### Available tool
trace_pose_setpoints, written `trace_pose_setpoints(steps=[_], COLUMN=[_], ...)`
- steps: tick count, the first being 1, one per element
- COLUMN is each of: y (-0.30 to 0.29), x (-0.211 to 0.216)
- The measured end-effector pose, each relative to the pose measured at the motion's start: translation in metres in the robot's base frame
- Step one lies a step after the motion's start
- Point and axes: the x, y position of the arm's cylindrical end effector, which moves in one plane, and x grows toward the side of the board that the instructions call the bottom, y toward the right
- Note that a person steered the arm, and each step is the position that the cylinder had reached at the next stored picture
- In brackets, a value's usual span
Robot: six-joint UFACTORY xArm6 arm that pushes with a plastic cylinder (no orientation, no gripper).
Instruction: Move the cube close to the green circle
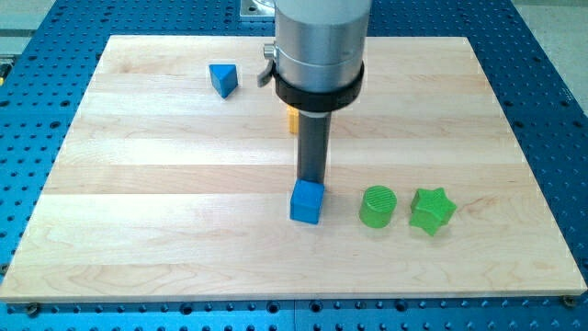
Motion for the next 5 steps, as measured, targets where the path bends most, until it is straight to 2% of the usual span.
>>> trace_pose_setpoints(steps=[3, 4, 5], y=[-0.065, -0.067, -0.020], x=[0.028, 0.058, 0.052])
